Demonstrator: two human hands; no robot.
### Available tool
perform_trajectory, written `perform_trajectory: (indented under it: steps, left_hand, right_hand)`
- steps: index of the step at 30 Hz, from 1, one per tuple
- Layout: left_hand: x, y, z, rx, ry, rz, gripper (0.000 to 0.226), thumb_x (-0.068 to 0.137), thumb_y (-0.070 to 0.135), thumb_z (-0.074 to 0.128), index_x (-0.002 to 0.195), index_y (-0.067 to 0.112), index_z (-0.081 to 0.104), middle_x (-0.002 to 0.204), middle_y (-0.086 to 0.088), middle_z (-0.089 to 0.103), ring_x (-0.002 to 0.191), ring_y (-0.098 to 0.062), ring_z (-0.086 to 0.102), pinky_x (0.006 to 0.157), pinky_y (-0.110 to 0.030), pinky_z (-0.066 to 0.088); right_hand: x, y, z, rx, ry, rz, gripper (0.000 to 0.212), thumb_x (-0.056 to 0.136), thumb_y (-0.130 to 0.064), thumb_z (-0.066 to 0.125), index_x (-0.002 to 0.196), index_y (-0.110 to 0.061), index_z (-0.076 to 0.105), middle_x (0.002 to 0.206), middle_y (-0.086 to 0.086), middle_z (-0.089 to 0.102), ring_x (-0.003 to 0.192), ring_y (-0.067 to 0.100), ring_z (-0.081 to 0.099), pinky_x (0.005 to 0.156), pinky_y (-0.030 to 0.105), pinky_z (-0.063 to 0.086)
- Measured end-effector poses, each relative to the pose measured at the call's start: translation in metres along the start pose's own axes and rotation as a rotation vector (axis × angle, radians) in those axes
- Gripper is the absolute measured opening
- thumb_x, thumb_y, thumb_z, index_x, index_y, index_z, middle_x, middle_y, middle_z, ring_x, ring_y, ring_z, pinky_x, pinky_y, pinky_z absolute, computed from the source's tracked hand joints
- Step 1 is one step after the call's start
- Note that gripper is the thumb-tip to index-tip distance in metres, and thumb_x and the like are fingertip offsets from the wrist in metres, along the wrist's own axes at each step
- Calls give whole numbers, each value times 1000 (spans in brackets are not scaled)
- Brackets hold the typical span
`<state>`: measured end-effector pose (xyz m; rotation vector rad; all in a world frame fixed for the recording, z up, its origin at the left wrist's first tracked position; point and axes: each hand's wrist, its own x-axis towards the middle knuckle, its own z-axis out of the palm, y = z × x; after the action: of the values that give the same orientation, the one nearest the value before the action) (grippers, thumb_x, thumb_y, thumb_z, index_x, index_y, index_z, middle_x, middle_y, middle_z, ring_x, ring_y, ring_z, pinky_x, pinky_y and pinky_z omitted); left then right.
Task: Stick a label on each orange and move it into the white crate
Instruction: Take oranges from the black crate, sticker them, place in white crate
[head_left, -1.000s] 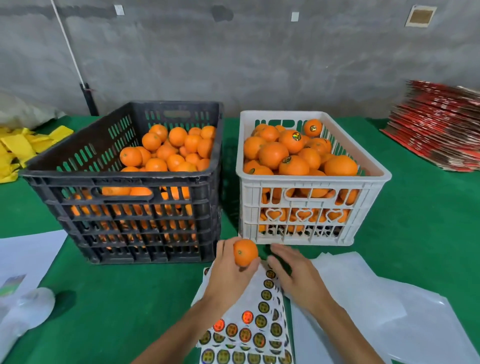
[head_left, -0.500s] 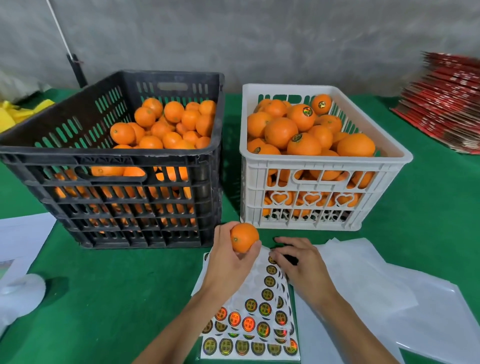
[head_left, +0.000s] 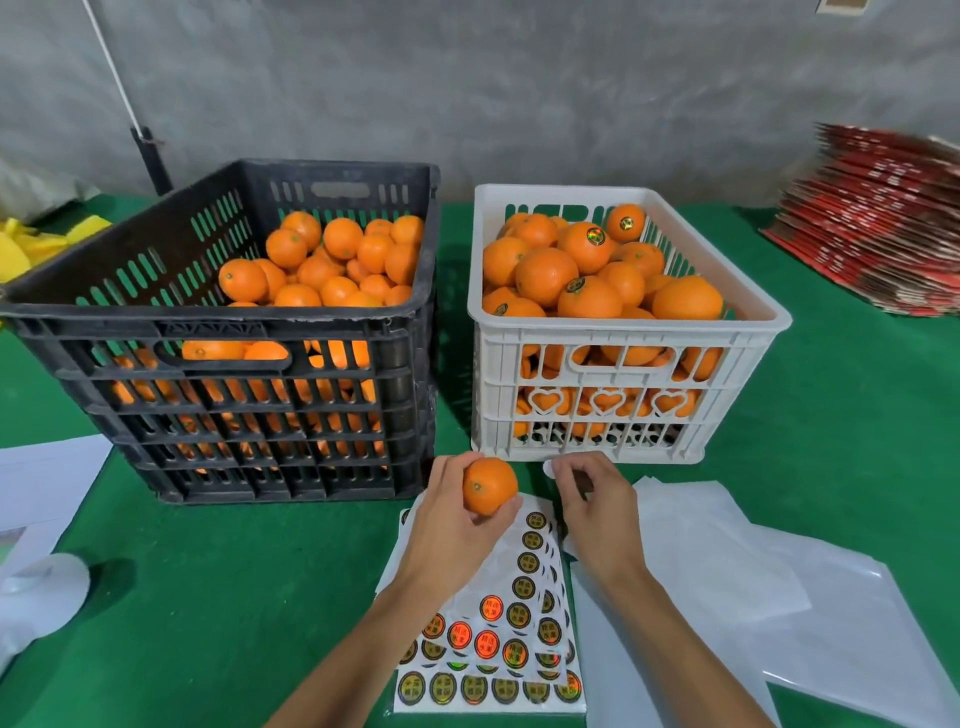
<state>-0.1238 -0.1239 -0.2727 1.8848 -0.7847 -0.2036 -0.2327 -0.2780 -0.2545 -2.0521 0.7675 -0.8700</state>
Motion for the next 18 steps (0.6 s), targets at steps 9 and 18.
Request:
perform_trajectory:
  steps: [9, 18]
  left_hand:
    - [2, 13, -8, 14, 1, 139, 60, 90, 18, 78, 137, 42, 49, 135, 26, 37, 114, 0, 59, 89, -13, 53]
    - [68, 162, -35, 255, 158, 677, 57, 95, 21, 73, 148, 15, 53, 147, -2, 41, 128, -24, 54, 92, -44, 60]
  right_hand:
    - [-19, -55, -1, -37, -172, -278, 29, 105, -37, 55, 124, -23, 73, 125, -14, 65, 120, 4, 58, 102, 34, 50]
    - [41, -135, -60, -33, 203, -255, 75, 87, -58, 66, 150, -19, 51, 139, -1, 64, 119, 9, 61, 98, 29, 52]
